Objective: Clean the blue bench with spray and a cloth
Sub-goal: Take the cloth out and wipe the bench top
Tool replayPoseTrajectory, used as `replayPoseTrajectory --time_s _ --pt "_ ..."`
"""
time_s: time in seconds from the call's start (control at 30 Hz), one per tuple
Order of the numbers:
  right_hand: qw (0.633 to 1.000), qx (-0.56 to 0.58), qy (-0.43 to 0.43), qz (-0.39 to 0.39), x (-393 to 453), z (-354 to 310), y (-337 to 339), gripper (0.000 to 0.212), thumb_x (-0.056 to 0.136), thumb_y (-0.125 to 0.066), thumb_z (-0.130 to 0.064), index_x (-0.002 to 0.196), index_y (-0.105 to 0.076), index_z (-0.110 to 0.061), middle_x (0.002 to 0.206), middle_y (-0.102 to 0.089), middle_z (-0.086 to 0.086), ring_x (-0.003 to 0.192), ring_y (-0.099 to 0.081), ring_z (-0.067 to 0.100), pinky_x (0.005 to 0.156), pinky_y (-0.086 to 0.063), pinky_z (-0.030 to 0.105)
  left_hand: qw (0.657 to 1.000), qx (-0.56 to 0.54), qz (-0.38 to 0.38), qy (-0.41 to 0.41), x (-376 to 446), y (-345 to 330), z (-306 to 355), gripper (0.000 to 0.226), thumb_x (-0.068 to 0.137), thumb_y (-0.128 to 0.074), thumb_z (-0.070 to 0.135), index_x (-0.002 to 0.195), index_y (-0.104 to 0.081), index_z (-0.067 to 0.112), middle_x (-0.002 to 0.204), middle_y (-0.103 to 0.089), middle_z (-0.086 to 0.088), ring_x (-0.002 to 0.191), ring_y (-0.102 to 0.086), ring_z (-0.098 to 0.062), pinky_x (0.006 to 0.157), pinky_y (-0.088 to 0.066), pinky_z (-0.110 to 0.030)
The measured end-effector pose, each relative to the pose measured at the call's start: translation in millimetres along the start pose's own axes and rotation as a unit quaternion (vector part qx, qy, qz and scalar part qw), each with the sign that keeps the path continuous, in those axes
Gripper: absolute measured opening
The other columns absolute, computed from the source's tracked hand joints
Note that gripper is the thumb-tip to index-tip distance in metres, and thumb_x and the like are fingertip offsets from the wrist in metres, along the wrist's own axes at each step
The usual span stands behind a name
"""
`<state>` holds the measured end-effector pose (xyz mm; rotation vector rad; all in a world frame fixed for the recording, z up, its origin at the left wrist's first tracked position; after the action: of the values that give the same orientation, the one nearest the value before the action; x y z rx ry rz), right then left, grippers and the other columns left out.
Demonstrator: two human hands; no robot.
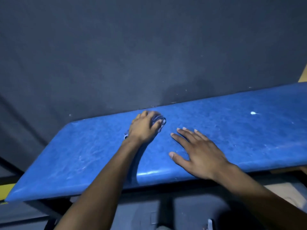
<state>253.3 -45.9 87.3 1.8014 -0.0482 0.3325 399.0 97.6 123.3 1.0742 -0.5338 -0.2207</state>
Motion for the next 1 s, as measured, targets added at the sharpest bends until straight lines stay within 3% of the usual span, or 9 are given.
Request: replayPoseTrajectory --time_s 0.1,0.27,0.47,0.57,0.63,0.7,0.83,0.9,1.0 --pt "1.000 0.008 0.000 0.011 1 4 -3 0.081 0.091 -0.020 -0.076 0.159 -0.029 -0.032 0.169 -0.023 -0.005 0.156 -0.012 0.011 0.128 -0.006 0.038 0.999 0.037 -0.029 0.004 0 -9 -5 0.065 0.084 -0.029 0.067 0.125 -0.065 0.030 0.126 -0.065 -0.002 0.121 -0.058 -0.029 0.104 -0.045 -0.040" --pt "1.000 0.012 0.003 0.018 0 3 -5 0.079 0.093 -0.025 -0.074 0.158 -0.033 -0.029 0.168 -0.027 -0.002 0.156 -0.016 0.012 0.127 -0.011 0.040 0.989 0.027 -0.078 -0.119 -43 7 -20 0.043 0.096 -0.047 0.061 0.121 -0.066 0.032 0.116 -0.064 0.009 0.110 -0.061 -0.017 0.098 -0.048 -0.036" --pt "0.999 0.019 -0.003 0.030 0 7 -7 0.077 0.094 -0.029 -0.073 0.156 -0.037 -0.028 0.166 -0.031 -0.001 0.155 -0.019 0.013 0.126 -0.016 0.042 0.999 0.040 -0.028 0.000 15 5 -44 0.043 0.091 -0.046 0.060 0.115 -0.068 0.033 0.110 -0.066 0.003 0.111 -0.063 -0.024 0.090 -0.044 -0.033" --pt "0.999 0.020 0.001 0.032 0 7 -7 0.077 0.094 -0.028 -0.073 0.156 -0.038 -0.028 0.166 -0.031 -0.001 0.155 -0.020 0.013 0.125 -0.017 0.042 0.994 0.023 -0.065 -0.090 -7 -2 -12 0.037 0.097 -0.050 0.056 0.122 -0.066 0.034 0.121 -0.065 0.010 0.115 -0.063 -0.015 0.100 -0.048 -0.036" --pt "0.999 0.023 0.002 0.033 0 7 -8 0.077 0.094 -0.028 -0.073 0.156 -0.038 -0.028 0.166 -0.031 -0.002 0.155 -0.019 0.013 0.125 -0.017 0.042 0.981 0.010 -0.094 -0.168 -45 8 2 0.031 0.101 -0.056 0.050 0.125 -0.066 0.032 0.126 -0.063 0.012 0.117 -0.060 -0.009 0.102 -0.046 -0.029" --pt "0.999 0.025 0.001 0.033 0 7 -8 0.078 0.094 -0.027 -0.073 0.156 -0.038 -0.028 0.166 -0.030 -0.002 0.155 -0.018 0.012 0.125 -0.017 0.042 0.976 0.002 -0.116 -0.184 -63 19 -8 0.029 0.102 -0.058 0.046 0.125 -0.066 0.031 0.125 -0.062 0.012 0.118 -0.059 -0.010 0.102 -0.043 -0.026" --pt "0.999 0.025 -0.001 0.036 -1 6 -8 0.078 0.094 -0.026 -0.073 0.157 -0.036 -0.028 0.167 -0.029 -0.002 0.155 -0.016 0.011 0.126 -0.014 0.040 0.997 0.045 -0.049 -0.030 -13 16 -49 0.047 0.093 -0.047 0.060 0.120 -0.067 0.027 0.114 -0.063 0.004 0.115 -0.060 -0.026 0.096 -0.044 -0.036" --pt "0.999 0.021 -0.002 0.039 -1 6 -6 0.078 0.093 -0.026 -0.073 0.157 -0.037 -0.028 0.166 -0.030 -0.002 0.155 -0.017 0.011 0.127 -0.013 0.039 0.996 0.059 0.002 0.066 1 8 -49 0.044 0.096 -0.049 0.054 0.122 -0.066 0.024 0.120 -0.064 -0.007 0.119 -0.057 -0.035 0.097 -0.042 -0.040" --pt "0.999 0.017 -0.001 0.039 -1 6 -7 0.078 0.093 -0.027 -0.073 0.156 -0.037 -0.028 0.166 -0.032 -0.002 0.155 -0.018 0.011 0.127 -0.012 0.038 0.994 0.059 0.028 0.085 -19 -10 -16 0.033 0.103 -0.055 0.042 0.128 -0.063 0.022 0.128 -0.061 -0.012 0.120 -0.053 -0.037 0.102 -0.038 -0.041"
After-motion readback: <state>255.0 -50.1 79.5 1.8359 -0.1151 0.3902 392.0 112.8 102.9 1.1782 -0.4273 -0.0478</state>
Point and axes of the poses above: each hand's wrist, its own x-axis towards the middle knuckle, its own y-axis out of the back of the hand, z = x × y, the point moved 8 cm from there along x, towards the middle knuckle
